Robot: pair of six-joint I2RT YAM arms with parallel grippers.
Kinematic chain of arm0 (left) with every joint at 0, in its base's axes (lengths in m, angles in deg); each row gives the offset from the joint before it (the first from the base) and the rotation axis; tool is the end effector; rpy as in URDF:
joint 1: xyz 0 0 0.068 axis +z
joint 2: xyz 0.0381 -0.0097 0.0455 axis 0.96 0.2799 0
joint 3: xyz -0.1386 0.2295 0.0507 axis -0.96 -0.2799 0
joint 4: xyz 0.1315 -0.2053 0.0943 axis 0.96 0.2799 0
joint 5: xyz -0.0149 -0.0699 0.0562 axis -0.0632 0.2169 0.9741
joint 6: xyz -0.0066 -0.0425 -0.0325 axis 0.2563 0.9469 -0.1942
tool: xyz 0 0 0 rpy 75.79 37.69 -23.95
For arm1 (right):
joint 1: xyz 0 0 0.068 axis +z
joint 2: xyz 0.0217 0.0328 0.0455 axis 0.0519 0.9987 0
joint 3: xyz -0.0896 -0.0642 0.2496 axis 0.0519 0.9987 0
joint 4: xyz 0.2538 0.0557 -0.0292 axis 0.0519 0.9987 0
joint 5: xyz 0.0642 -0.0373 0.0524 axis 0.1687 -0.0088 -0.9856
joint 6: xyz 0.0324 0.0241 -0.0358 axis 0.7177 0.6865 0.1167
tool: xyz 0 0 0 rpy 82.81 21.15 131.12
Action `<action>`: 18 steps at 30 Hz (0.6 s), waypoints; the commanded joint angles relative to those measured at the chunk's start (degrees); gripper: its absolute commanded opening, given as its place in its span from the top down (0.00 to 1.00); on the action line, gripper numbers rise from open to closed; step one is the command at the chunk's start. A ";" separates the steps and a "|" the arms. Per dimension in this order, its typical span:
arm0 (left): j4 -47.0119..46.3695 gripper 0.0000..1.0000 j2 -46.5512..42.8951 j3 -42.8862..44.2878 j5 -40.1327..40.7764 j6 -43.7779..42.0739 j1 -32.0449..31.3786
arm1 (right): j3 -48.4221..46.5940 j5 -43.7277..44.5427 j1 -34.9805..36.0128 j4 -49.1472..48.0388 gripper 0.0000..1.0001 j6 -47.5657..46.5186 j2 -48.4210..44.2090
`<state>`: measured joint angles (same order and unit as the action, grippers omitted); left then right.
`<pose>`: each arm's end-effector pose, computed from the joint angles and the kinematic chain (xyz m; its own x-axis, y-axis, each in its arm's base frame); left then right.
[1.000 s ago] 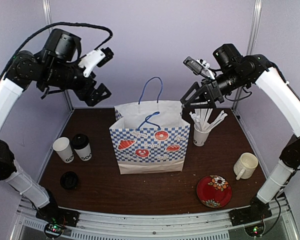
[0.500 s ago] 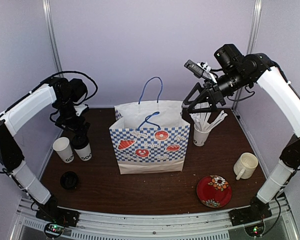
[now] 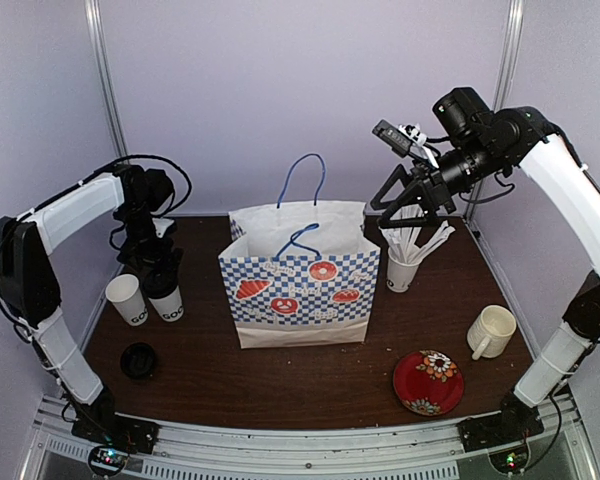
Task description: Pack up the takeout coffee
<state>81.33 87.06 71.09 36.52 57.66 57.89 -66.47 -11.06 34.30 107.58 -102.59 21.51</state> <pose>0.3080 -0.0838 0.2923 -0.9915 0.0494 -0.1203 0.0405 0.9963 0.0752 0.2282 0.1740 0.4594 -0.2855 -0.4588 -0.8414 -0.9450 -0.0116 0.3269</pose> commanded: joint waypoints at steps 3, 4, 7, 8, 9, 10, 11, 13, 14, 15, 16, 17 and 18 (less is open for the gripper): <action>-4.00 0.03 2.40 -1.28 -2.02 0.88 1.99 | -0.21 0.04 -0.38 0.87 0.14 -0.68 0.07; -4.22 0.03 2.72 -1.38 -2.00 0.83 2.24 | -0.21 0.05 -0.41 0.97 0.14 -0.68 0.15; -4.84 0.04 3.40 -1.80 -1.92 0.81 2.64 | -0.14 0.18 -0.35 0.99 0.14 -0.85 0.41; -5.11 0.05 3.65 -1.83 -1.96 0.77 2.74 | -0.13 0.13 -0.39 1.03 0.14 -0.86 0.52; -5.29 0.05 3.99 -1.83 -2.08 0.74 2.82 | -0.13 0.13 -0.39 1.10 0.14 -0.87 0.68; -5.29 0.06 4.39 -1.78 -2.42 0.67 2.93 | -0.13 0.08 -0.39 1.20 0.14 -0.86 0.76; -5.34 0.07 4.76 -1.69 -2.70 0.65 2.94 | -0.19 0.10 -0.38 1.13 0.14 -0.86 0.91; -5.36 0.09 5.41 -1.58 -3.30 0.74 3.02 | -0.36 0.04 -0.39 1.24 0.14 -0.86 1.20; -5.37 0.10 5.61 -1.58 -3.60 0.78 3.10 | -0.51 0.04 -0.39 1.28 0.15 -0.88 1.36; -5.36 0.11 5.74 -1.62 -3.77 0.84 3.11 | -0.62 -0.04 -0.33 1.41 0.15 -0.86 1.54; -5.33 0.12 5.78 -1.69 -3.92 0.96 3.11 | -0.74 -0.04 -0.36 1.41 0.15 -0.93 1.68; -5.33 0.13 5.72 -1.82 -4.11 1.15 3.11 | -0.82 0.02 -0.39 1.43 0.15 -0.94 1.81; -5.20 0.13 5.61 -2.02 -4.37 1.14 3.11 | -0.83 0.08 -0.39 1.47 0.15 -0.94 1.90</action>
<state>77.25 91.96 69.93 33.46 58.18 60.43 -66.47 -11.08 34.17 108.23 -102.85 22.53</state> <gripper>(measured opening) 0.878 0.854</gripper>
